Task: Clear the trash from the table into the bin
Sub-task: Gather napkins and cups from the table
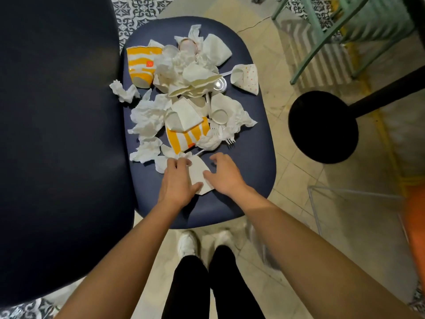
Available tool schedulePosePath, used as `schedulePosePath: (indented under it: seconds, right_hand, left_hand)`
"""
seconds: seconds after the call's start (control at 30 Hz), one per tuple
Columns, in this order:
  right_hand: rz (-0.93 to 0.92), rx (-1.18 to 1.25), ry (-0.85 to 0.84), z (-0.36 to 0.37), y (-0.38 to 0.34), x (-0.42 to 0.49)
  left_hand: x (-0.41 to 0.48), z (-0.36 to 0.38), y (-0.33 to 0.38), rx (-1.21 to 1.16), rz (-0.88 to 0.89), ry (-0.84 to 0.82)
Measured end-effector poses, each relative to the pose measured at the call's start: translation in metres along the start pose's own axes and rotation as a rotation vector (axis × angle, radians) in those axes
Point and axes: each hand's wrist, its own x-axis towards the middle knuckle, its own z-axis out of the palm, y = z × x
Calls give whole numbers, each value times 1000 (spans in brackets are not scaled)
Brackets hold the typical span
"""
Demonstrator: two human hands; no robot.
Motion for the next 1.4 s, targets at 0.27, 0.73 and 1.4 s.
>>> schedulePosePath:
  seconds: [0.27, 0.73, 1.4]
  right_hand:
    - [158, 203, -82, 13, 7, 6]
    - [-9, 234, -135, -34, 13, 14]
    - [49, 109, 133, -57, 49, 17]
  left_hand:
    - [6, 1, -4, -348, 40, -72]
    - [29, -31, -21, 229, 141, 130]
    - [46, -16, 11, 32, 177, 124]
